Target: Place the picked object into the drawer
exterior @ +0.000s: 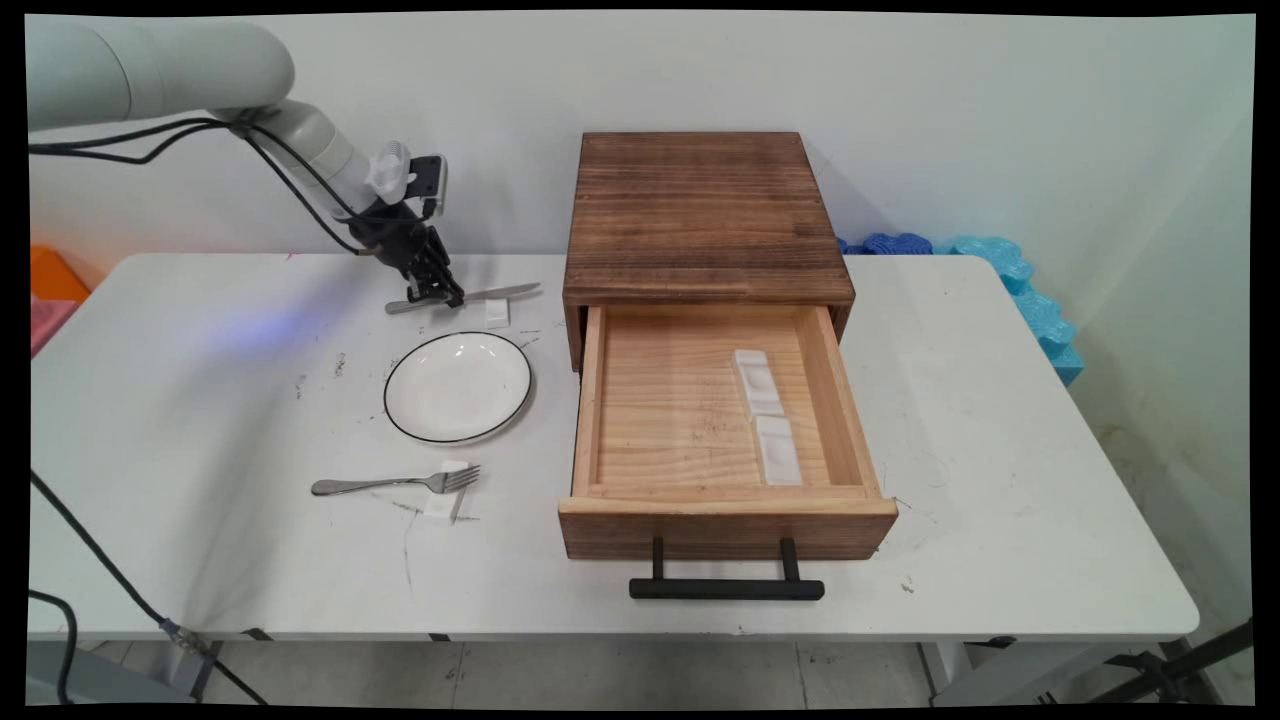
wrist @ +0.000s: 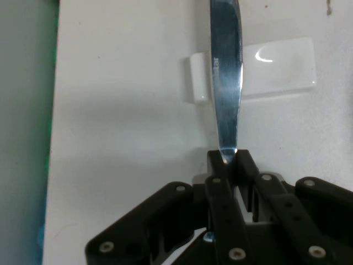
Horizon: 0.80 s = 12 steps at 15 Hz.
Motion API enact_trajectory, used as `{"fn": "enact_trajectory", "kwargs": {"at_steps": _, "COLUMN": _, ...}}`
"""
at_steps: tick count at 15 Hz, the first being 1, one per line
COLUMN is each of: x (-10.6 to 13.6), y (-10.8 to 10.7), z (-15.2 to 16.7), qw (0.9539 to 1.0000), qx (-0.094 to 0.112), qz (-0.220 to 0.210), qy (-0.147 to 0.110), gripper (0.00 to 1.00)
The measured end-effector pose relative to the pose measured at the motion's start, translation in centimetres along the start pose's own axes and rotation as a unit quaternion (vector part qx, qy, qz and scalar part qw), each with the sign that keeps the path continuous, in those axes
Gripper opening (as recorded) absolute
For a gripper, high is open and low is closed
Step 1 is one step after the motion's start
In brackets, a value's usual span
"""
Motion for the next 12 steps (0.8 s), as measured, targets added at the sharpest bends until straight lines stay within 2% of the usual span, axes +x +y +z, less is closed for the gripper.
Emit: {"fn": "enact_trajectory", "kwargs": {"at_steps": 12, "x": 0.4, "y": 0.9, "z": -2.1, "qw": 0.9999, "qx": 0.013, "qz": -0.006, "qy": 0.007, "gripper": 0.00}}
